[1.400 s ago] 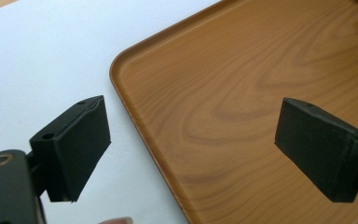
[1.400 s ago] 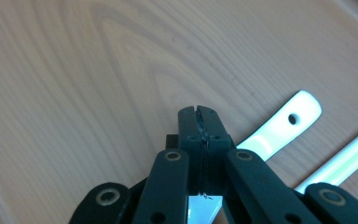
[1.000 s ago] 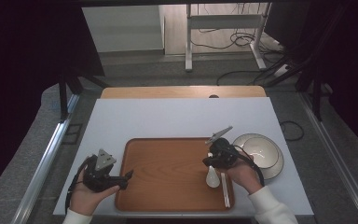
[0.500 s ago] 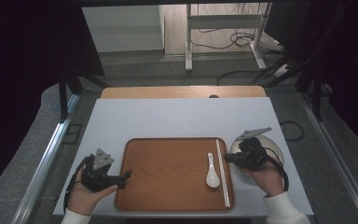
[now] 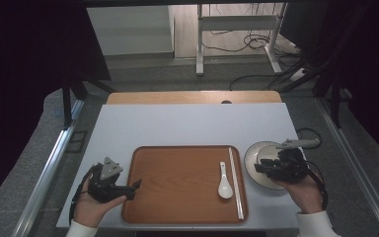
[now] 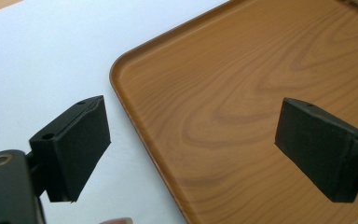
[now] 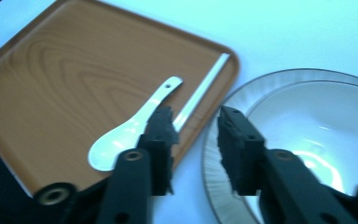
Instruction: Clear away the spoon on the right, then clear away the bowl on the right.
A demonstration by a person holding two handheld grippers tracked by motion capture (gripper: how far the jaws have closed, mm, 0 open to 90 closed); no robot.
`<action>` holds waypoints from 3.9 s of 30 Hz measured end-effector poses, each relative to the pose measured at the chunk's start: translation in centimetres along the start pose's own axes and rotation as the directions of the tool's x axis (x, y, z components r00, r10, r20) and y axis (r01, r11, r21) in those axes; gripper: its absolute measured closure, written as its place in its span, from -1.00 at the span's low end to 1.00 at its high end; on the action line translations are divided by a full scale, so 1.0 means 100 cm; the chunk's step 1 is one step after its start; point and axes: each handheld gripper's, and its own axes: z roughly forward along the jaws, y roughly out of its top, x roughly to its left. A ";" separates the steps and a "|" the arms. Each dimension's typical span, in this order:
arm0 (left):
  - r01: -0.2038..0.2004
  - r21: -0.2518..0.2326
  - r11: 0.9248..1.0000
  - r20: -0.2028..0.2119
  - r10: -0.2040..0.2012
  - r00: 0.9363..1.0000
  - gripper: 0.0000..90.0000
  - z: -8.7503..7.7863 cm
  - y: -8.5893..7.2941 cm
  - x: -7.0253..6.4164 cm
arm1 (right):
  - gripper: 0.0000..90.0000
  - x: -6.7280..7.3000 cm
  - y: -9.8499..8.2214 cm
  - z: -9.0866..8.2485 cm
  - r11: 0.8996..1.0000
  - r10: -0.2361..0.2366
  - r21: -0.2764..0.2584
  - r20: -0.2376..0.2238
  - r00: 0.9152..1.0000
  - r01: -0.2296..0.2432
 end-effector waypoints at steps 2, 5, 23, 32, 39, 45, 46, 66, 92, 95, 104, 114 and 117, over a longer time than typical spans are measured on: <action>0.002 -0.001 1.000 -0.002 -0.002 1.000 -0.78 0.000 0.000 0.001 | 0.23 -0.006 -0.001 -0.003 1.000 0.013 -0.009 0.029 1.000 -0.012; 0.005 0.000 1.000 -0.006 -0.005 1.000 -0.78 0.000 0.000 0.002 | 0.05 -0.016 -0.003 -0.010 0.998 0.048 -0.031 0.065 0.997 -0.046; 0.008 0.001 1.000 -0.001 -0.008 1.000 -0.79 0.003 0.000 0.000 | -0.18 -0.050 -0.010 -0.018 0.991 0.135 -0.003 0.195 0.971 -0.137; 0.005 0.001 1.000 0.010 -0.005 1.000 -0.79 0.004 -0.001 -0.003 | -0.17 -0.070 -0.016 -0.015 0.981 0.182 0.018 0.250 0.951 -0.192; -0.004 0.010 1.000 0.013 0.004 1.000 -0.79 0.007 -0.001 -0.007 | -0.11 -0.085 -0.013 -0.004 0.972 0.220 0.026 0.257 0.941 -0.234; 0.005 0.001 1.000 0.013 -0.005 1.000 -0.79 0.004 -0.001 -0.005 | 0.05 -0.096 -0.012 0.010 0.966 0.218 0.077 0.277 0.936 -0.248; 0.002 0.006 1.000 0.012 -0.003 1.000 -0.79 0.004 -0.001 -0.004 | 0.09 -0.098 -0.012 0.012 0.965 0.213 0.090 0.281 0.936 -0.246; 0.012 0.007 1.000 0.002 -0.012 1.000 -0.78 0.004 -0.003 -0.002 | 0.81 -0.107 -0.018 0.027 0.940 0.254 0.168 0.238 0.937 -0.297; 0.009 0.012 1.000 -0.001 -0.009 1.000 -0.78 0.003 -0.003 -0.001 | 0.84 -0.097 -0.012 0.021 0.966 0.195 0.119 0.258 0.946 -0.231; 0.009 0.013 1.000 -0.002 -0.009 1.000 -0.78 0.003 -0.003 0.000 | 0.84 -0.098 -0.012 0.021 0.966 0.194 0.120 0.254 0.948 -0.230; 0.011 0.012 1.000 -0.003 -0.011 1.000 -0.78 0.003 -0.003 0.000 | 0.84 -0.096 -0.011 0.017 0.968 0.203 0.095 0.241 0.949 -0.232; 0.012 0.009 1.000 -0.001 -0.012 1.000 -0.78 0.004 -0.003 -0.002 | 0.84 -0.084 -0.002 0.007 0.978 0.183 0.058 0.206 0.961 -0.199; 0.012 0.011 1.000 -0.004 -0.012 1.000 -0.78 0.003 -0.003 0.000 | 0.84 -0.079 0.001 0.005 0.981 0.179 0.046 0.185 0.966 -0.190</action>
